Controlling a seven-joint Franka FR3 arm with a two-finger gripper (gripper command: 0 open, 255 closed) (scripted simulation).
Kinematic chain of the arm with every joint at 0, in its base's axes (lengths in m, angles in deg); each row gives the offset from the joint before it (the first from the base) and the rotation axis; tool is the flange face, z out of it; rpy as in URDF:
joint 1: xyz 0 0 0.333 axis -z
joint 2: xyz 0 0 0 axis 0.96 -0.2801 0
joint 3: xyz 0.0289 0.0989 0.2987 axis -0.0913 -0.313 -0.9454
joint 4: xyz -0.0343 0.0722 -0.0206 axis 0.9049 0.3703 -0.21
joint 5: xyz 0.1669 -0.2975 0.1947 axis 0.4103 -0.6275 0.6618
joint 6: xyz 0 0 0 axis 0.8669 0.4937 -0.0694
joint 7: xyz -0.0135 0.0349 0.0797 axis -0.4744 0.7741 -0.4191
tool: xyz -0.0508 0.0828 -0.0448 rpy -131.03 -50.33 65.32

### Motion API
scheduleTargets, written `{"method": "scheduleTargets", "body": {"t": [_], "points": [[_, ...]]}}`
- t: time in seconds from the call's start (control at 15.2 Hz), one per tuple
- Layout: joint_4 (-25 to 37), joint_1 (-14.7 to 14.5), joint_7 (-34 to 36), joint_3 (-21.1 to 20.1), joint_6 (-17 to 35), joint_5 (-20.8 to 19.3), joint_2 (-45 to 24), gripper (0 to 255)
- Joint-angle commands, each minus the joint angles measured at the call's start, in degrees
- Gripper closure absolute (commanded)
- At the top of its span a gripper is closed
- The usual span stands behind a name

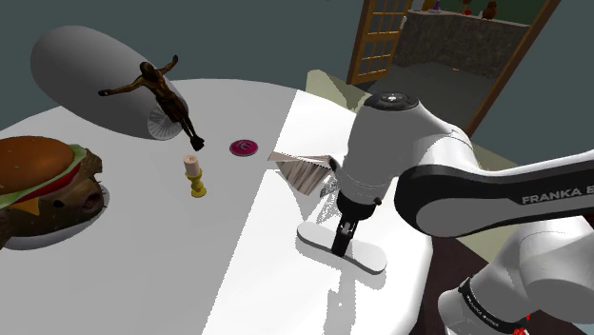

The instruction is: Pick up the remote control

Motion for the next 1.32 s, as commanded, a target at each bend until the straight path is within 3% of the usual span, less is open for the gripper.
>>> {"method": "scheduleTargets", "body": {"t": [0.0,0.33,0.4,0.99,1.25], "points": [[-1.0,0.0,0.1,-0.5,2.0,0.1,-0.9,0],[-2.6,0.2,0.4,-1.2,5.3,0.0,-2.7,0],[-2.7,0.2,0.3,-1.1,5.3,0.0,-2.6,255],[-2.6,0.2,0.4,-1.2,5.3,0.0,-2.7,255],[-0.8,0.0,0.1,-0.4,1.6,0.1,-0.7,255]]}}
